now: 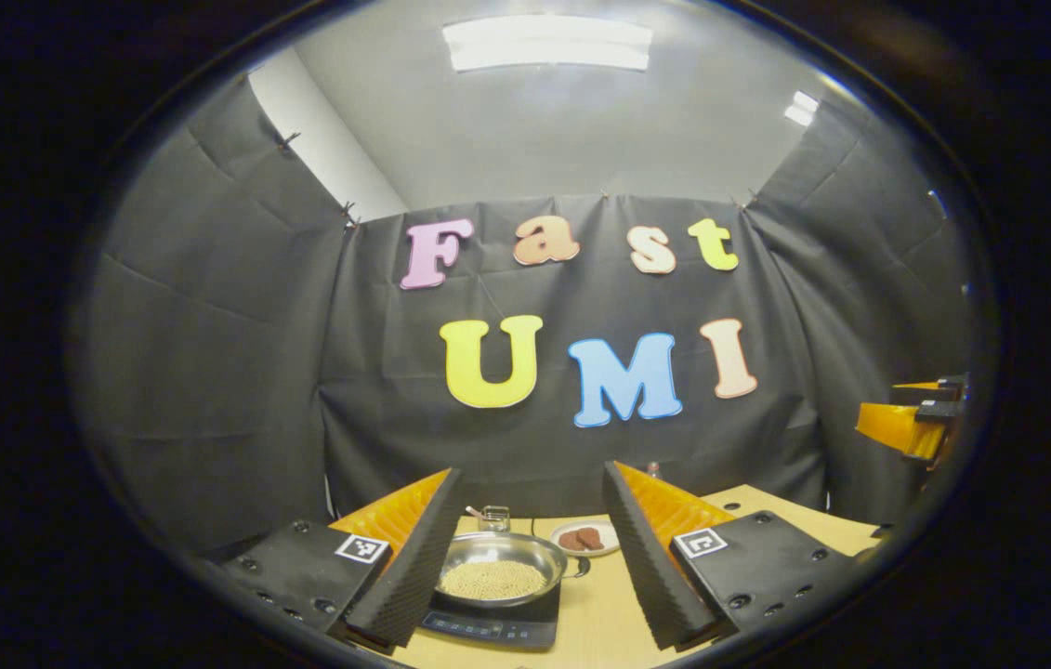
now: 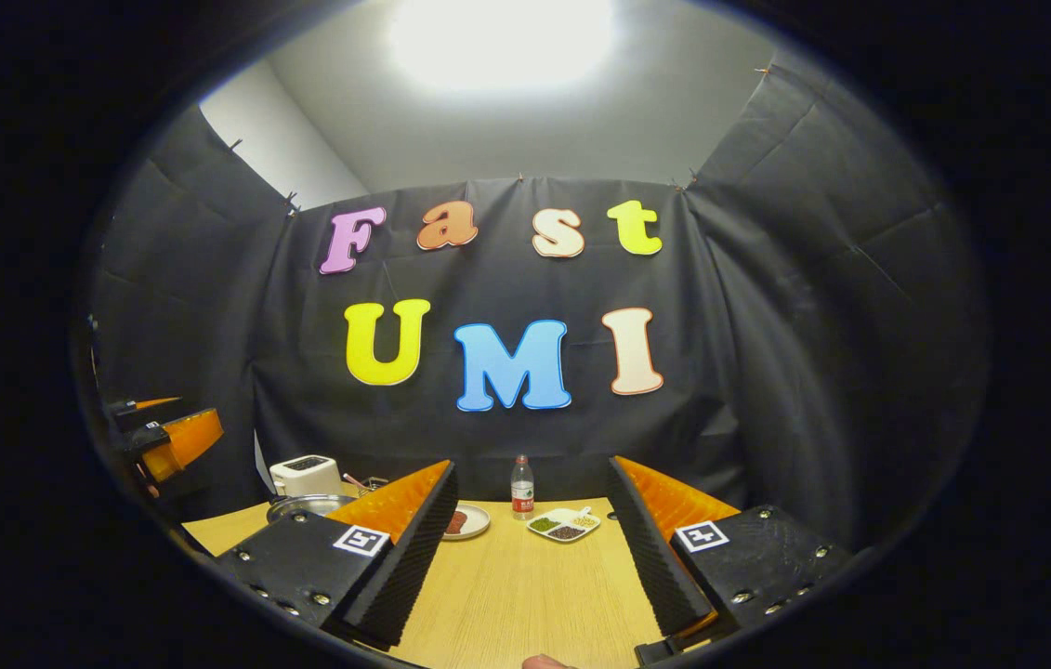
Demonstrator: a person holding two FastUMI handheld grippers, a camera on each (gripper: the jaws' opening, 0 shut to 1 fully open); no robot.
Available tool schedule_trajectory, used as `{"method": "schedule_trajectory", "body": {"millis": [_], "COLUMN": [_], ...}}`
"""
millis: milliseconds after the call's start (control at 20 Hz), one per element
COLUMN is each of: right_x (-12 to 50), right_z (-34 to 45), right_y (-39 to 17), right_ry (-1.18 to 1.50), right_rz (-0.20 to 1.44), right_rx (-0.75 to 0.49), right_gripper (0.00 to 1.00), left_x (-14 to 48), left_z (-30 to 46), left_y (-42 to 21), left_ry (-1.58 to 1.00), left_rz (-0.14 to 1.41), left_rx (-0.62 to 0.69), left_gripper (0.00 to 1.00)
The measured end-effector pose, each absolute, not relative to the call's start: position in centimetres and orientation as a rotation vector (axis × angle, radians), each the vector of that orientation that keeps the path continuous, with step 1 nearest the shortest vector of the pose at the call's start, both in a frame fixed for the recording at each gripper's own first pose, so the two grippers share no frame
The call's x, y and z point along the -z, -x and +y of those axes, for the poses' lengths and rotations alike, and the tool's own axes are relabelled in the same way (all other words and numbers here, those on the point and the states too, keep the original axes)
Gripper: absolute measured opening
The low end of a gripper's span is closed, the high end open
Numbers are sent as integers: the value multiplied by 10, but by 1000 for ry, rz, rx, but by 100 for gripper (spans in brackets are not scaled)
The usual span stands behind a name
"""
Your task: First push the handle of the pot to place it horizontally, then grasp the pot with both hands and set it on the induction cooktop.
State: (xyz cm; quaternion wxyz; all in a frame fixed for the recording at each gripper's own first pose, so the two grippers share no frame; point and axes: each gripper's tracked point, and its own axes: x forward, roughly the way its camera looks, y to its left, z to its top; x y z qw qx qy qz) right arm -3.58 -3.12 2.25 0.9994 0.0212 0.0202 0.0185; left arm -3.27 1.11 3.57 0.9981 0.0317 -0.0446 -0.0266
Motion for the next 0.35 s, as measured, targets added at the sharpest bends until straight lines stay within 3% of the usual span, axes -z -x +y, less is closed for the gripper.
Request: {"method": "schedule_trajectory", "body": {"millis": [100,200,250,350], "right_x": [-23,-24,-25,-26], "right_z": [-32,-33,-33,-32], "right_y": [34,32,32,31], "right_ry": [-53,-58,-60,-61], "right_rz": [43,45,43,38], "right_rx": [-35,-30,-28,-29], "right_gripper": [96,96,96,96], "left_x": [-37,-40,-39,-41], "left_z": [14,14,14,14], "left_y": [35,37,37,38], "left_ry": [-71,-73,-73,-81], "left_rz": [-92,-98,-99,-106], "left_rx": [47,52,54,61], "left_gripper": [92,96,92,96]}}
